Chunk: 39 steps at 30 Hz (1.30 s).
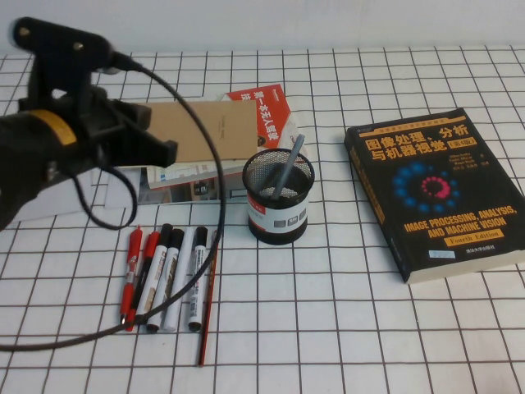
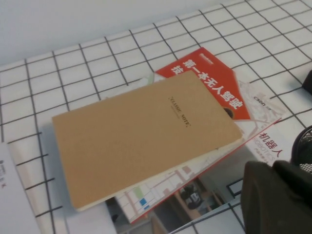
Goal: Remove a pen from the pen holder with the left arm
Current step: 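Take a marker out of the pen holder and lay it on the table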
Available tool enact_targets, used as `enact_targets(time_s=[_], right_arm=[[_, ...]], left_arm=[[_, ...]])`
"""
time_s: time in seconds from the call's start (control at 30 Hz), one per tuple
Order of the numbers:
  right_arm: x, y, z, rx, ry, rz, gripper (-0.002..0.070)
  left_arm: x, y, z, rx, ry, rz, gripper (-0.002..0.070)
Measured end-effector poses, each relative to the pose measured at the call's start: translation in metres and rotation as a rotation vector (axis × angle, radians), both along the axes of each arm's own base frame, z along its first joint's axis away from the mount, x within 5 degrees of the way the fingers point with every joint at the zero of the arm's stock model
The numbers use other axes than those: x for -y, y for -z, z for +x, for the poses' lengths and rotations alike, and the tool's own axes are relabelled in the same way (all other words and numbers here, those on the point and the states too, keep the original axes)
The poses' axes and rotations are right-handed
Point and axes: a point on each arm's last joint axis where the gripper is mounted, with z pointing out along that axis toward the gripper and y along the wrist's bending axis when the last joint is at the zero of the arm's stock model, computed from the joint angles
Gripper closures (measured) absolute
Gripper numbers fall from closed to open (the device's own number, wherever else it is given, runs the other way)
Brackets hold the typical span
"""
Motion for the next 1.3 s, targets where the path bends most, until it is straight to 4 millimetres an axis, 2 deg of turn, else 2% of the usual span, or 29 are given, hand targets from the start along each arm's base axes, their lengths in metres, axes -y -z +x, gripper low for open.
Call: enact_targets(time_s=[0.13,0.2,0.27,0.43,0.53,0.8,1.07,1.3], right_arm=[[0.0,0.0,0.0,0.0,0.0,0.0,0.0692],[0.0,0.0,0.0,0.0,0.0,0.0,0.0692],[0.0,0.0,0.0,0.0,0.0,0.0,0.0693],[0.0,0.0,0.0,0.0,0.0,0.0,0.0692],[0.0,0.0,0.0,0.0,0.0,0.0,0.0692],[0.0,0.0,0.0,0.0,0.0,0.0,0.0692],[0.0,0.0,0.0,0.0,0.0,0.0,0.0692],[0.0,0.0,0.0,0.0,0.0,0.0,0.0692]], left_arm=[[0.025,0.006,0.022,-0.056,0.043,0.028,0.067],[0.035,0.009,0.029,-0.072,0.073,0.062,0.0639],[0.046,0.015,0.034,-0.09,0.114,0.11,0.0561],[0.078,0.027,0.04,-0.16,0.194,0.177,0.0291],[0.096,0.032,0.045,-0.213,0.222,0.191,0.0218],[0.137,0.038,0.067,-0.251,0.264,0.181,0.0193],[0.151,0.066,0.084,-0.289,0.262,0.181,0.0191],[0.156,0.066,0.09,-0.234,0.257,0.12,0.0191]])
